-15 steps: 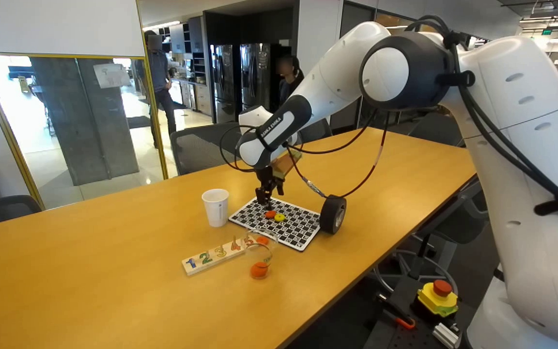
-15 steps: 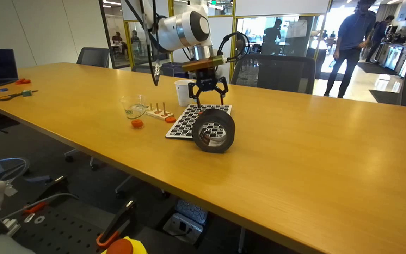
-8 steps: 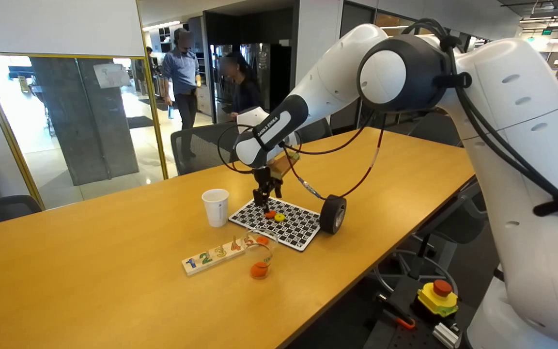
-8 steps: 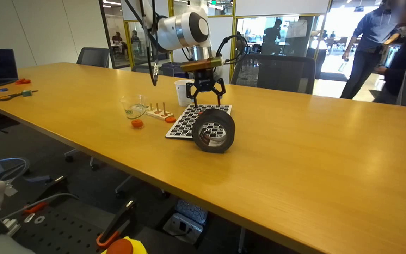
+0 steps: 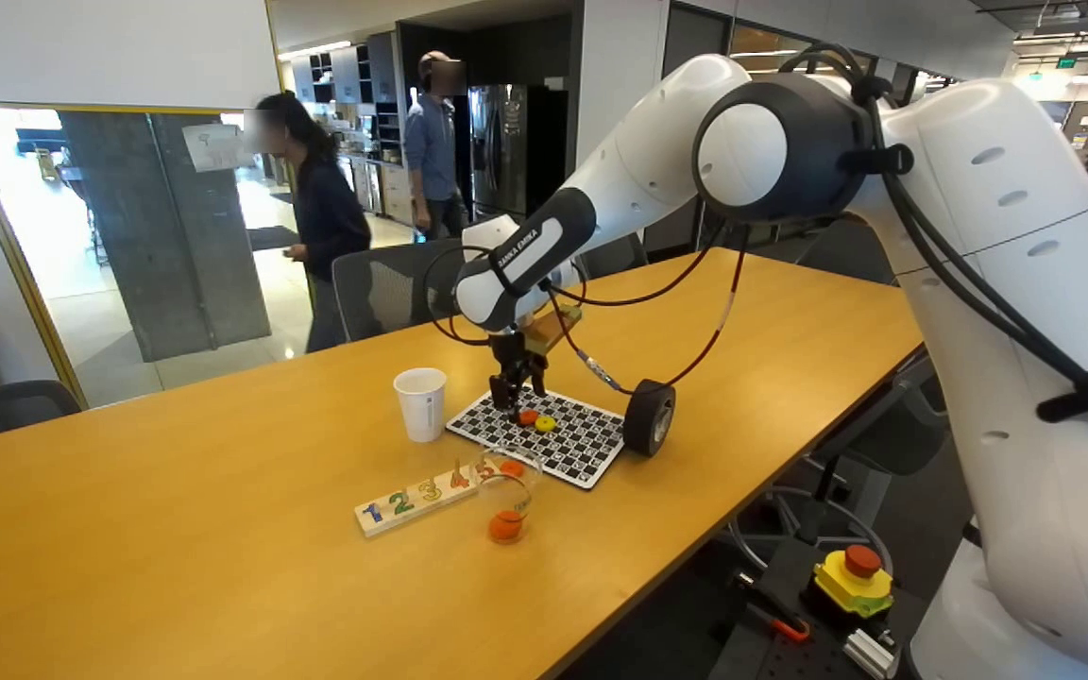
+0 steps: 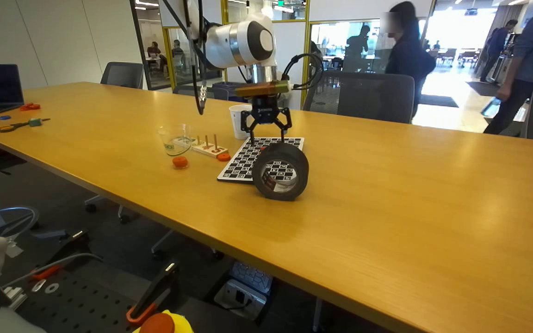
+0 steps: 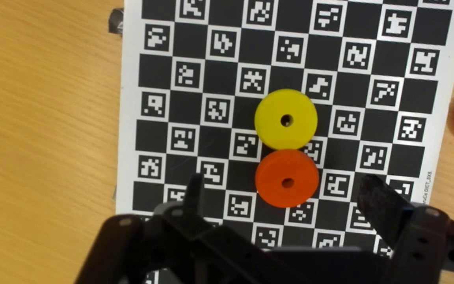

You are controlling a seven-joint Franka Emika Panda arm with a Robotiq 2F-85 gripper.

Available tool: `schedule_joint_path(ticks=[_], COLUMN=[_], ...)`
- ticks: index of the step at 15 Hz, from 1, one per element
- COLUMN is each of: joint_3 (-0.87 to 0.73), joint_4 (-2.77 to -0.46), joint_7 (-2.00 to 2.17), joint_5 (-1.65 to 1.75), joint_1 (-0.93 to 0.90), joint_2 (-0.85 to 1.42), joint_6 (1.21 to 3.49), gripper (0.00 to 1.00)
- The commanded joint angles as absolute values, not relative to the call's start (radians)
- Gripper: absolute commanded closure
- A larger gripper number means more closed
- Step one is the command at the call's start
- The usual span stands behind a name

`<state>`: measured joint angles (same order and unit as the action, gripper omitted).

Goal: Pick up the orange objects from the table and put them in the colorless cup, then pick up the yellow objects and put them in the white cup

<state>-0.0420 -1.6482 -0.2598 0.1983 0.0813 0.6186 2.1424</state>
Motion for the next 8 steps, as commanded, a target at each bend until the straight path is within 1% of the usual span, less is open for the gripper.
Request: schedule_joint_path(ticks=[1,8], joint_3=[-0.023,-0.019], joint_4=[-1.605,-1.602], joint_7=[-0.292,-0.301], joint_5=[0.164,0.151], joint_1=[0.100,0.106], joint_2=[0.640,0.649], joint_6=[2.115,2.113], gripper=[0.00,0.00])
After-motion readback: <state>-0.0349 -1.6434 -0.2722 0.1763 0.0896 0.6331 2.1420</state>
